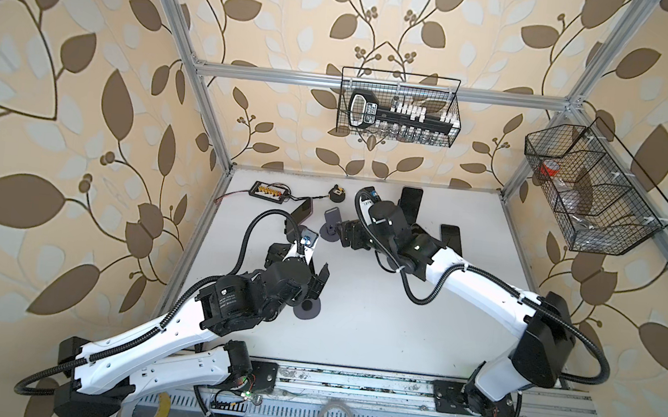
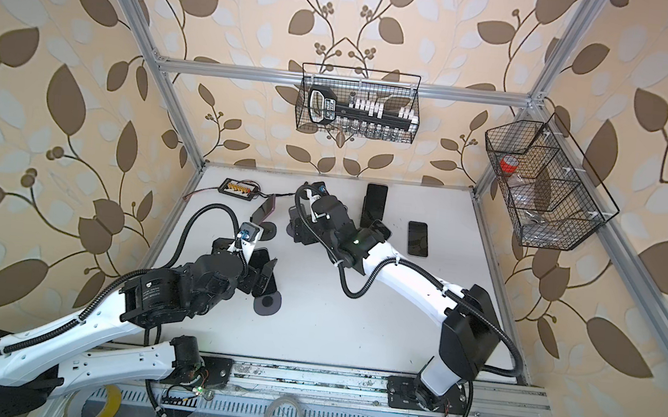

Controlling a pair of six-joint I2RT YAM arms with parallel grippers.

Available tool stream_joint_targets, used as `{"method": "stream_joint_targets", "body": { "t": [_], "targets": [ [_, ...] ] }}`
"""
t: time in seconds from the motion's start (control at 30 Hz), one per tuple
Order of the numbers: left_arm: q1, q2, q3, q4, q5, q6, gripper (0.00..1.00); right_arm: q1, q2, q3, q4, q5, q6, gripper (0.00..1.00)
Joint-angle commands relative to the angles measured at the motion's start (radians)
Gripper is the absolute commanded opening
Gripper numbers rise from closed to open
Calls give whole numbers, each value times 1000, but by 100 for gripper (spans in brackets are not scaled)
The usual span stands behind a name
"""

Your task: Remove the phone from the phone stand

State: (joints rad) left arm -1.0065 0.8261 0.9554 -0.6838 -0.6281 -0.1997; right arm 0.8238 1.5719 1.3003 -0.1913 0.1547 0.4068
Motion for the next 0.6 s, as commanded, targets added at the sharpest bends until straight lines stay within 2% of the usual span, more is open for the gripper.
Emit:
{"method": "stream_joint_targets", "body": {
  "t": [0.0, 0.1, 0.3, 0.57],
  "targets": [
    [5, -5, 26, 20, -23, -60, 99, 33, -82, -82, 45, 35, 72, 84],
    [5, -6, 37, -26, -42, -118, 99, 68, -133, -138, 52, 43, 97, 84],
    [5, -28, 66, -202, -96, -341, 99, 151, -196, -222, 120, 86, 164, 84],
    [5, -106, 69, -508, -138, -685, 99, 284, -132, -214, 157, 181, 185, 84]
  ]
}}
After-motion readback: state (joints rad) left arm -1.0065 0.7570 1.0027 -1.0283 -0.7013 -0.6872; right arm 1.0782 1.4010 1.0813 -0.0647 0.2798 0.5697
